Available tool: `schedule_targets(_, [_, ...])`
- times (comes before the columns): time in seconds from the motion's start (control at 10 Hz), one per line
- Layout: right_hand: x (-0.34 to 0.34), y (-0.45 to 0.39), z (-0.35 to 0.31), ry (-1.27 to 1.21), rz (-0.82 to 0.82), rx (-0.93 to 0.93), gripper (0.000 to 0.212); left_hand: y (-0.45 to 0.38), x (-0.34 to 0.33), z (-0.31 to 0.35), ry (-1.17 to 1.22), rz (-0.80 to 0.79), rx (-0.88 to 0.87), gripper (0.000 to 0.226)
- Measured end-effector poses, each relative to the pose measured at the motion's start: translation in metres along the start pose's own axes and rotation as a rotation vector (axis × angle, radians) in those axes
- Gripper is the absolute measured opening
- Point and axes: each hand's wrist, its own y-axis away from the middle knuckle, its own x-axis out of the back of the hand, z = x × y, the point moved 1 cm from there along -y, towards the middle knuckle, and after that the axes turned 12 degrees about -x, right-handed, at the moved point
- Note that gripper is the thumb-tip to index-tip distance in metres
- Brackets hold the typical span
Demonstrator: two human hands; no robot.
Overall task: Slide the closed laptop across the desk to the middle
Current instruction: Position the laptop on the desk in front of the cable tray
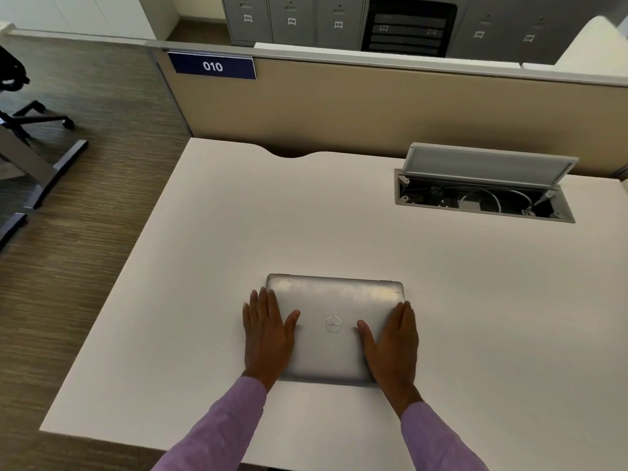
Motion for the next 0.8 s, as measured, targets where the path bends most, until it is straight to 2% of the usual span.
schedule_targets(0.3, [-0.014, 0.002, -0.021, 0.002, -0.048, 0.257, 0.070, -0.002, -0.012, 0.020, -0.066, -0.034, -0.265, 0.066])
schedule_targets(0.6, [-0.020, 0.007, -0.030, 0.032, -0.064, 0.347, 0.066, 0.000, -0.024, 0.034, -0.091, -0.108, -0.348, 0.064])
schedule_targets(0.8, [-0.021, 0.007, -0.031, 0.040, -0.050, 0.378, 0.066, 0.002, -0.029, 0.039, -0.080, -0.102, -0.365, 0.063])
